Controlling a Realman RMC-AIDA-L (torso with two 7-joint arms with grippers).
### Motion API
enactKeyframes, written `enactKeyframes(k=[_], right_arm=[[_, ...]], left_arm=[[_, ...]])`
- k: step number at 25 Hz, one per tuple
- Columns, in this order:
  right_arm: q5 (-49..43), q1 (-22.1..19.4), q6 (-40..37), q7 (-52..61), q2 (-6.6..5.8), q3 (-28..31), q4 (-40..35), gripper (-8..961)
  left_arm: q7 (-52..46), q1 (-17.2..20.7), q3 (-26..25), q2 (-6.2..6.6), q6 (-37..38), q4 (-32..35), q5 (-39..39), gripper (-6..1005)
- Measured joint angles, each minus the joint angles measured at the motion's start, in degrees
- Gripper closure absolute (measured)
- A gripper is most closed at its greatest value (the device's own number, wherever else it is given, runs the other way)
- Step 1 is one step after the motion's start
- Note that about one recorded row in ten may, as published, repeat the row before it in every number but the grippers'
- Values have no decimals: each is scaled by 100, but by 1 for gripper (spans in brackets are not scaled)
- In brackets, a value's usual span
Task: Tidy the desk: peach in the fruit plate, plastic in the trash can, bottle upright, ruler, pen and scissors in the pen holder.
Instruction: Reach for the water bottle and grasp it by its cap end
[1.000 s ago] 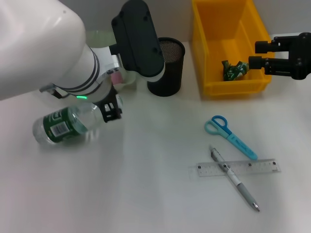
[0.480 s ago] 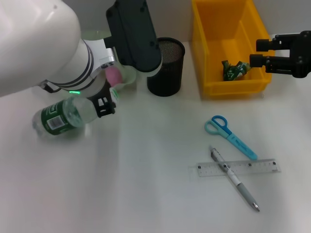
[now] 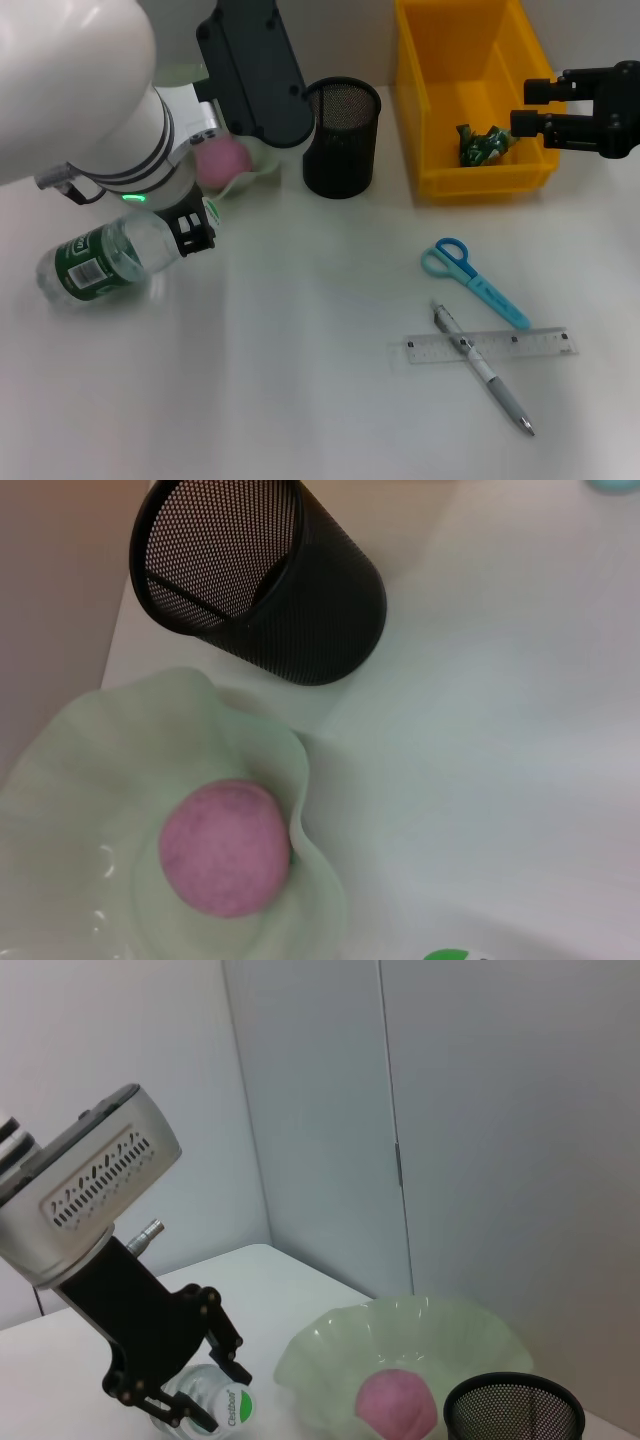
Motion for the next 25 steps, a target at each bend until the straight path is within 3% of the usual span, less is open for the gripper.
enactKeyframes(k=[25], right_arm=[[0,-19,-34,28,-24,51,-3,438]], left_arm=[[445,59,-737,162,569,1245,25,610]])
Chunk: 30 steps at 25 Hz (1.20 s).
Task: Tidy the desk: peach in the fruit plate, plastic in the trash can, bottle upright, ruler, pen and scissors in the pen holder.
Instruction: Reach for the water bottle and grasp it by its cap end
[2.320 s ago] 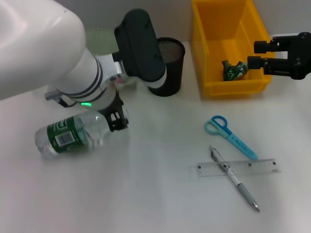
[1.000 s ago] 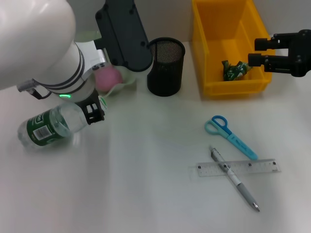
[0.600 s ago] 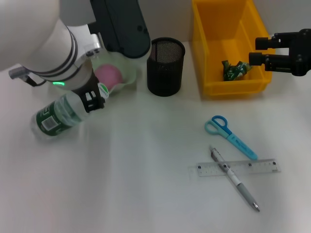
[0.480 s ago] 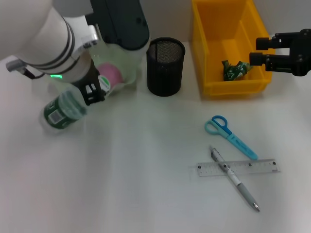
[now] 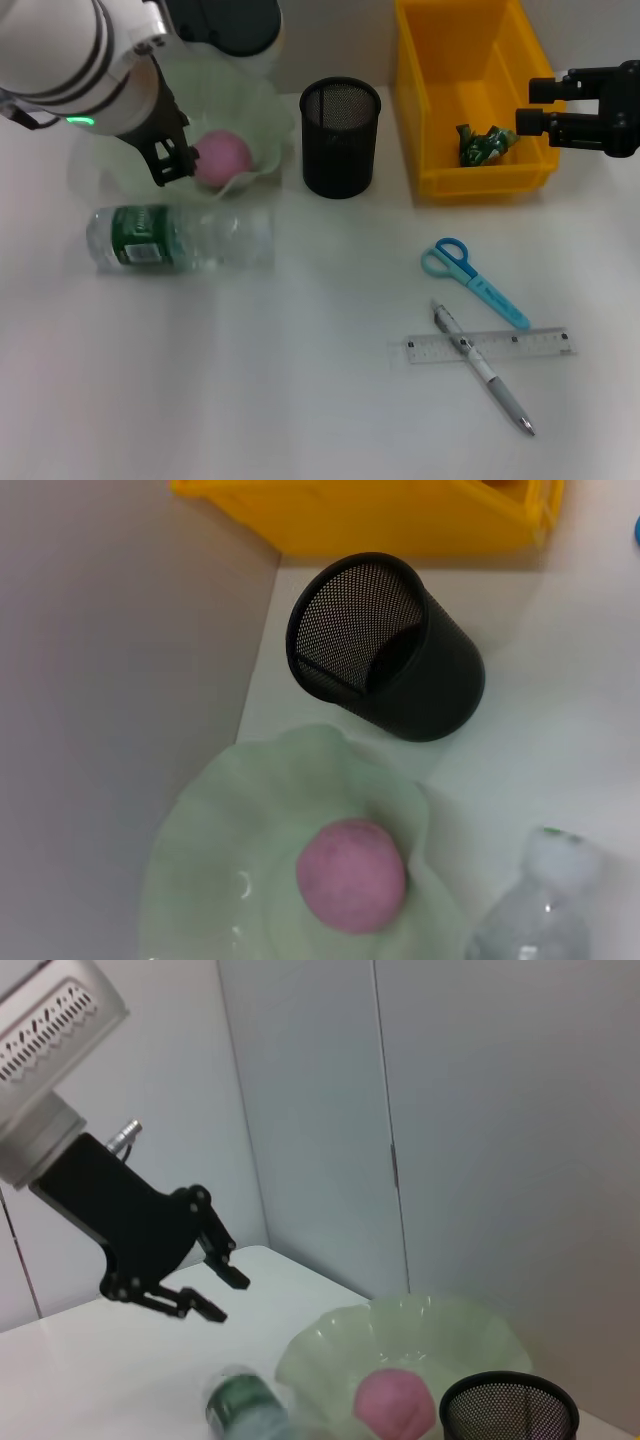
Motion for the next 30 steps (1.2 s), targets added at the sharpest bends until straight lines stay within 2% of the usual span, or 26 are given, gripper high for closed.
enactKeyframes(k=[5,11,16,17,21,24,29,30], right_arm=[[0,11,-4,7,0,2,-5,438],[0,23,-9,56,-1,0,-5,438],[0,64,-10,90,0,-33,-19,438],[0,72,-11,104,0,-39,-28,438],[0,102,-10,129,23,-51,-48,438],[0,131,-9,130,40,-60,-49,438],[0,152,19,141,53,-118,-26,438],[0,154,24,141,53,-119,-22,438]], left_arm=[[48,25,-88,23,182,266,0,712],[121,58,-92,28,200,265,-4,709],[451,-59,15,-99,207,-276,-12,707],[611,-236,102,-153,245,-710,-21,706],[845,-424,294,-193,268,-1191,-28,704],[1076,-577,580,-224,285,-1529,-35,513],[1187,-718,833,-227,315,-1814,-51,274],[1179,-723,897,-227,320,-1819,-55,271]])
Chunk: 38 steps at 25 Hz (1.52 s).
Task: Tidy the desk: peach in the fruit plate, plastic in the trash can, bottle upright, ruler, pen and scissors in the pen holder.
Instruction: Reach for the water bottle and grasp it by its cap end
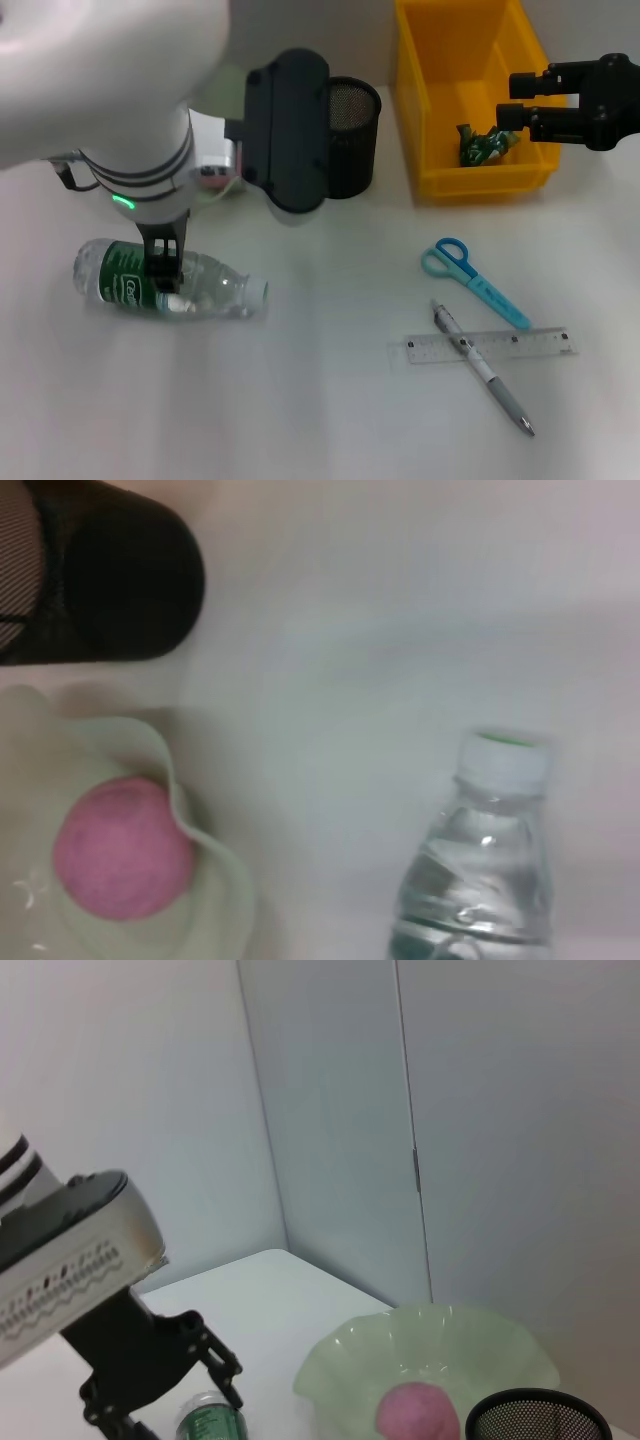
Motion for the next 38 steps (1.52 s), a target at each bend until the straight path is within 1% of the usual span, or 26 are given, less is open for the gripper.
enactKeyframes(k=[3,8,10,11,15,18,21,22,23,27,29,38], right_arm=[[0,11,6,0,4,-2,4,438],[0,28,17,0,11,-3,24,439],[0,29,24,0,11,-2,31,439],[0,29,26,0,11,-2,35,439],[0,29,28,-17,11,-1,51,439],[0,35,47,-44,12,-2,80,439],[0,32,82,-48,14,-3,110,439],[0,27,90,-48,14,-2,125,439],[0,19,91,-49,15,-2,143,439],[0,10,99,-50,16,-2,165,439],[0,10,99,-51,16,-1,169,439],[0,53,99,-52,12,1,180,439]], left_arm=[[-38,14,176,-1,-14,35,-72,263],[-41,32,216,-1,-55,48,-162,259],[-31,51,235,-1,-100,63,-283,259],[76,145,208,-1,-250,155,-572,260],[312,172,207,-1,-424,104,-882,260],[389,148,217,0,-603,18,-896,260],[456,106,296,0,-931,-145,-828,261],[456,106,296,0,-931,-145,-828,261],[458,119,367,0,-1177,-162,-749,261],[459,134,393,0,-1428,-200,-701,267],[461,88,470,-1,-1701,-496,-657,273],[463,-13,484,-1,-1804,-906,-662,299]])
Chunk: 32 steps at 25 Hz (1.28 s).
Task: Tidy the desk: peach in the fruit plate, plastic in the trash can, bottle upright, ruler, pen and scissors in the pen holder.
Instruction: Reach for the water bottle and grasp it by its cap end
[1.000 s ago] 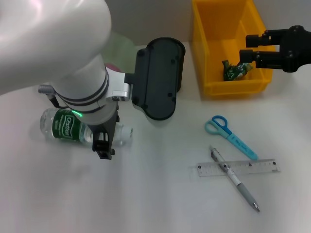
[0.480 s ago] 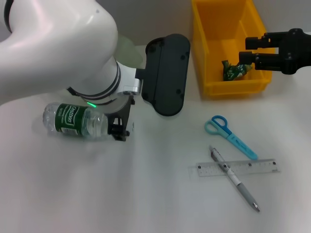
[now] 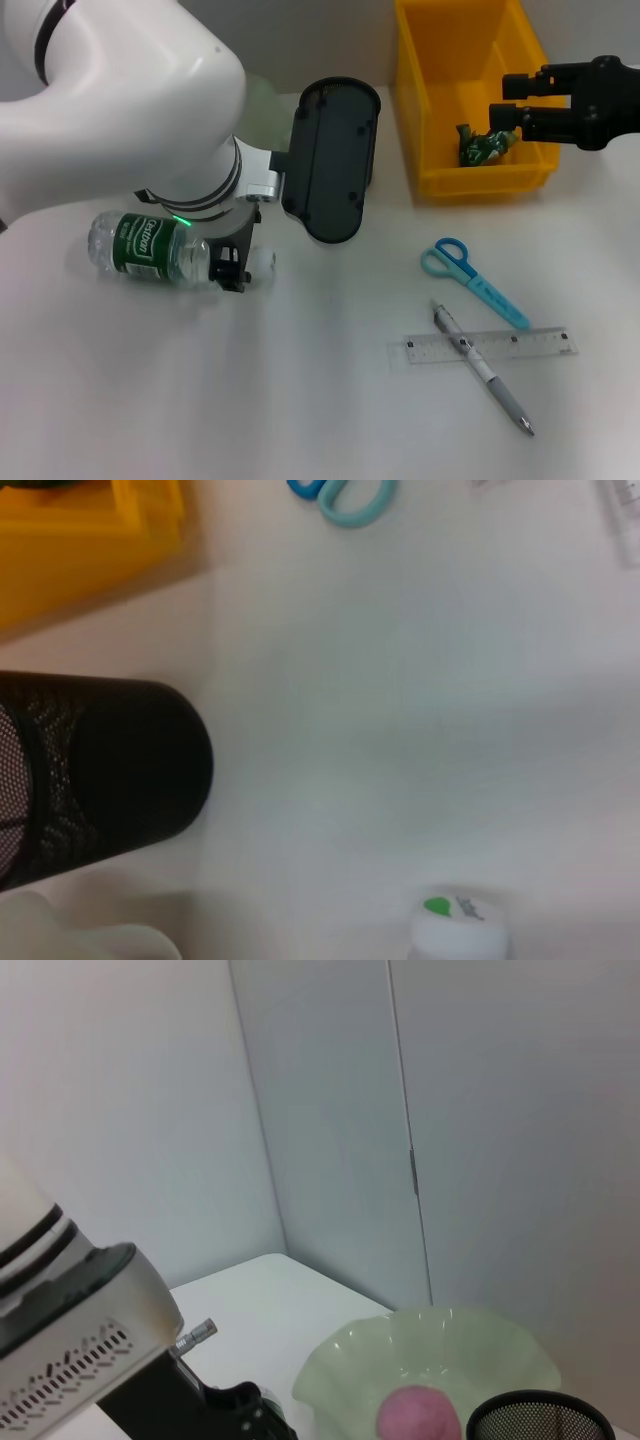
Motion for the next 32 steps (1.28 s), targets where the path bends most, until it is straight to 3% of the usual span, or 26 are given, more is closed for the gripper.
enactKeyframes(k=[32], right_arm=[[0,358,567,-13,66,-428,342,439]], left_arm=[[85,-40,540,0,-213,-410,3,387]])
